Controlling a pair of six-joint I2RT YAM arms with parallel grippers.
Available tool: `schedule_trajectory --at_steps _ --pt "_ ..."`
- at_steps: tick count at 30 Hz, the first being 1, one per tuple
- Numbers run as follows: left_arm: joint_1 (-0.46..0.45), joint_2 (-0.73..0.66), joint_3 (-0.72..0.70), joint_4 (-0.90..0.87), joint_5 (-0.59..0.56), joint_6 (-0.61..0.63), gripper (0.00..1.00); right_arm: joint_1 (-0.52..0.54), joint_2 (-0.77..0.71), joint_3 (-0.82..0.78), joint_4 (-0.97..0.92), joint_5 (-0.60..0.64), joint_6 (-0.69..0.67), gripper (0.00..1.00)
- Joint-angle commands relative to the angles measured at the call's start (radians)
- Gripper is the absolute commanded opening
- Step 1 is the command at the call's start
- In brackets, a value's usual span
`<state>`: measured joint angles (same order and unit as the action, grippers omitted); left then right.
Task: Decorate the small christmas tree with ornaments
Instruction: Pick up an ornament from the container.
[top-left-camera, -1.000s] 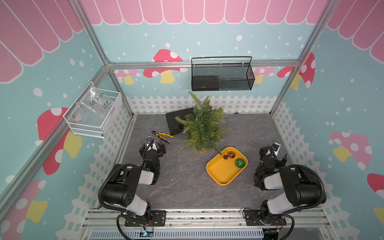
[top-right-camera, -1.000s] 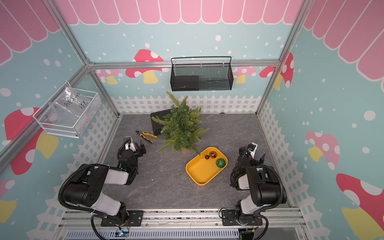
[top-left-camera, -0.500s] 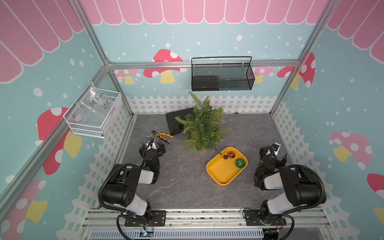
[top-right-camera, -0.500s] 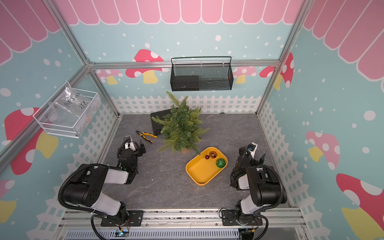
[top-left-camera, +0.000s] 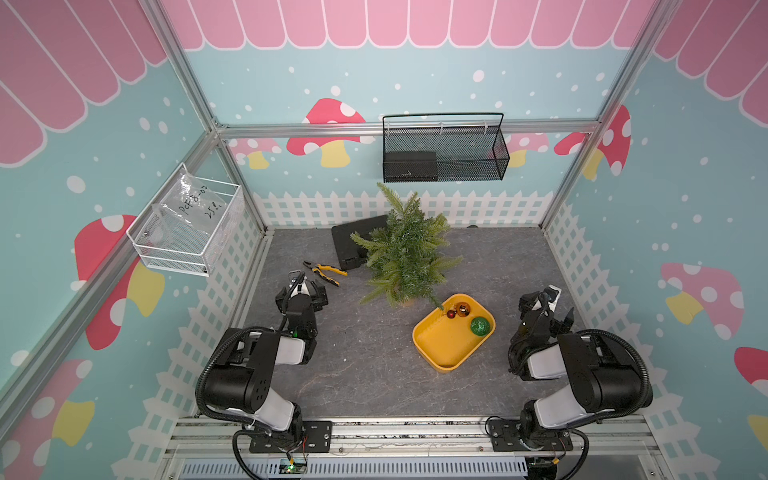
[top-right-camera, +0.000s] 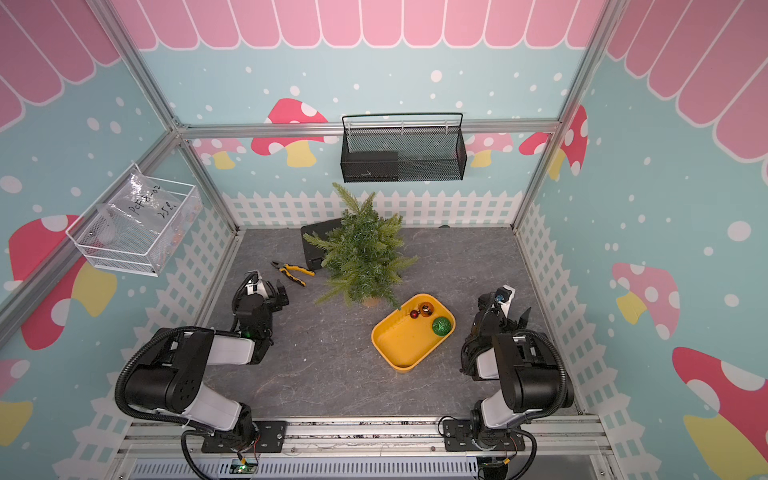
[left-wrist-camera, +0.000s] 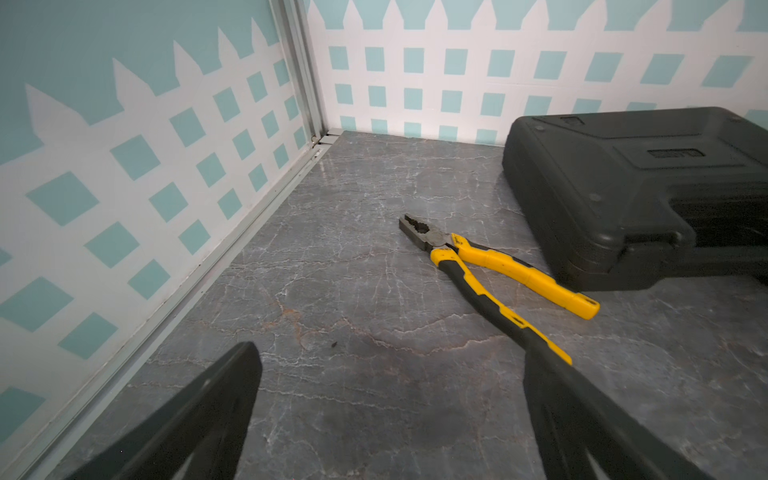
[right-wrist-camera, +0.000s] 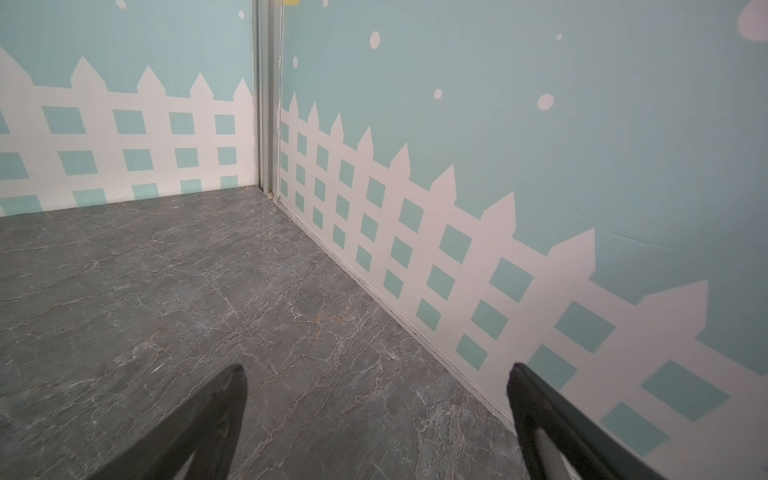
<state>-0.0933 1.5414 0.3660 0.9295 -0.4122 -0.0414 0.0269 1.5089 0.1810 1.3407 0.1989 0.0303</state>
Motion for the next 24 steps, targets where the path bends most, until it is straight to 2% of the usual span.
schedule_trajectory --at_steps 1,3,5,7,9,10,12,13,14,15,16,20,24 --pt "-0.011 -0.084 0.033 -0.109 -0.022 -0.008 1.00 0.005 -0.123 0.008 -0.105 0.069 0.000 1.00" --pt "-0.032 -0.113 0.046 -0.150 -0.069 0.005 1.00 0.005 -0.208 0.042 -0.235 0.084 0.013 1.00" --pt "-0.071 -0.154 0.073 -0.220 -0.134 0.027 1.00 0.005 -0.292 0.096 -0.419 0.087 0.091 0.99" --pt "-0.109 -0.186 0.119 -0.327 -0.177 0.038 1.00 0.004 -0.359 0.122 -0.521 0.020 0.143 1.00" --pt "-0.135 -0.224 0.173 -0.442 -0.215 -0.024 1.00 0.003 -0.421 0.149 -0.627 -0.050 0.233 0.99" --pt "-0.134 -0.249 0.191 -0.498 -0.197 -0.091 1.00 0.004 -0.453 0.162 -0.695 -0.079 0.320 0.99" --pt "-0.121 -0.306 0.211 -0.589 -0.145 -0.250 1.00 0.000 -0.505 0.161 -0.780 -0.087 0.555 0.99" --pt "-0.107 -0.337 0.214 -0.647 -0.122 -0.369 1.00 -0.003 -0.526 0.144 -0.751 -0.158 0.585 0.98" --pt "-0.078 -0.369 0.208 -0.690 -0.044 -0.463 1.00 -0.002 -0.537 0.128 -0.687 -0.257 0.569 0.87" --pt "-0.055 -0.396 0.188 -0.696 0.026 -0.524 0.98 -0.002 -0.539 0.139 -0.688 -0.322 0.568 0.80" --pt "-0.034 -0.428 0.164 -0.697 0.084 -0.574 0.94 -0.003 -0.531 0.187 -0.774 -0.361 0.587 0.80" --pt "-0.030 -0.533 0.150 -0.813 0.284 -0.636 0.83 0.001 -0.435 0.416 -1.164 -0.487 0.510 0.72" --pt "-0.068 -0.581 0.211 -0.995 0.415 -0.629 0.82 0.004 -0.377 0.511 -1.351 -0.588 0.477 0.74"
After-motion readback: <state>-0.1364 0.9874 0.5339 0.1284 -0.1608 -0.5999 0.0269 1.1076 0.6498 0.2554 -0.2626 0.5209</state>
